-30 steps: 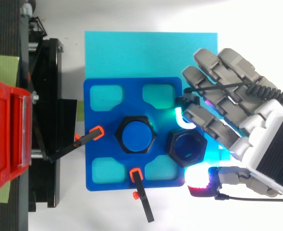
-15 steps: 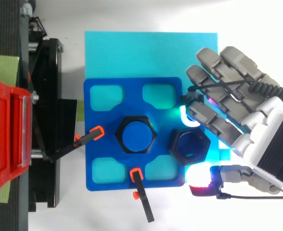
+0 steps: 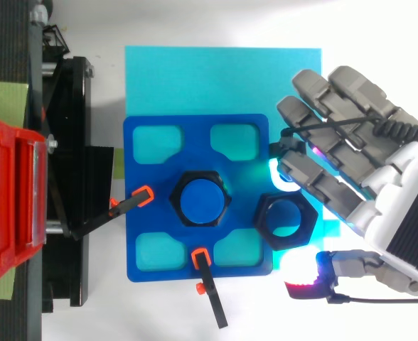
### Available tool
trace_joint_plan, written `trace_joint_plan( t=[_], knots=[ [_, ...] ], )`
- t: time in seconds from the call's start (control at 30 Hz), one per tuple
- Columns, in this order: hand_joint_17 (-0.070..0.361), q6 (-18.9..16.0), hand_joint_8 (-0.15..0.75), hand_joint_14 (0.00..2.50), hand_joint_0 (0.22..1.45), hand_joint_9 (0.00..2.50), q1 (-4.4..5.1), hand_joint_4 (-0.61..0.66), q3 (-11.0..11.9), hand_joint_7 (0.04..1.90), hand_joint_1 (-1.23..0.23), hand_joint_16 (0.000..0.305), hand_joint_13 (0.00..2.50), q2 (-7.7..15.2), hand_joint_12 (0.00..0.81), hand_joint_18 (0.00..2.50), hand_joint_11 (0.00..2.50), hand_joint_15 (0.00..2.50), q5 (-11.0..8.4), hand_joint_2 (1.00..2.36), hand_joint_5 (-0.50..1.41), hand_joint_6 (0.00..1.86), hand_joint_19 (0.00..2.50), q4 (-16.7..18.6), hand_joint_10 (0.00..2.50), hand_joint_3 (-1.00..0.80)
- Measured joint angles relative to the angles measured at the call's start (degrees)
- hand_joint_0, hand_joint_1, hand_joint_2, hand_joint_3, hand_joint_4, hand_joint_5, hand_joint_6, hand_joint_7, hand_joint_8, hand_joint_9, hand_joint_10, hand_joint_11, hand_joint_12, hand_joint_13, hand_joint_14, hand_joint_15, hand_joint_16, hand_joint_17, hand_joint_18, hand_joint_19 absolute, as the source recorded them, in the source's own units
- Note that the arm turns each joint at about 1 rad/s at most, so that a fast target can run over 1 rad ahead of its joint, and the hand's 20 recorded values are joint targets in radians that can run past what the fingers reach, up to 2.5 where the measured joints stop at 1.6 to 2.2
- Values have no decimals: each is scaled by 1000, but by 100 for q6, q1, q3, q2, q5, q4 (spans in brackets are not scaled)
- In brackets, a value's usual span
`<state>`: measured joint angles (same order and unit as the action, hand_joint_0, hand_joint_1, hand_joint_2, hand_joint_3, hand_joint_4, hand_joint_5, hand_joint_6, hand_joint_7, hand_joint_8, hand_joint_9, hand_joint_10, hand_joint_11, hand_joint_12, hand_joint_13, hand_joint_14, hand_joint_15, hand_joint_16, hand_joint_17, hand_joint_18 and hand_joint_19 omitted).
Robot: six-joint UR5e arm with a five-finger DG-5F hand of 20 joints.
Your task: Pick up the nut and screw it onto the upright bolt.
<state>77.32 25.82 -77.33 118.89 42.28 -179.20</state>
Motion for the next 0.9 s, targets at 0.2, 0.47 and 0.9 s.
trace_joint_plan(
  t=[0.2, 0.47, 0.9],
  knots=[
    [121, -114, 319, 0, 538, 391, -38, 342, 296, 1293, -661, 54, 163, 0, 408, 74, 0, 0, 87, 1000, -149, 501, 0, -485, 0, -500],
    [121, -97, 318, 0, 537, 389, -151, 341, 894, 1294, -657, 54, 164, 1, 408, 73, 0, 0, 323, 1000, -149, 501, 0, -1016, 0, -500],
    [122, 11, 319, 0, 535, 392, -409, 339, 1373, 1298, -656, 54, 168, 5, 407, 77, 0, 0, 1099, 1000, -149, 501, 0, -960, 0, -500]
  ],
)
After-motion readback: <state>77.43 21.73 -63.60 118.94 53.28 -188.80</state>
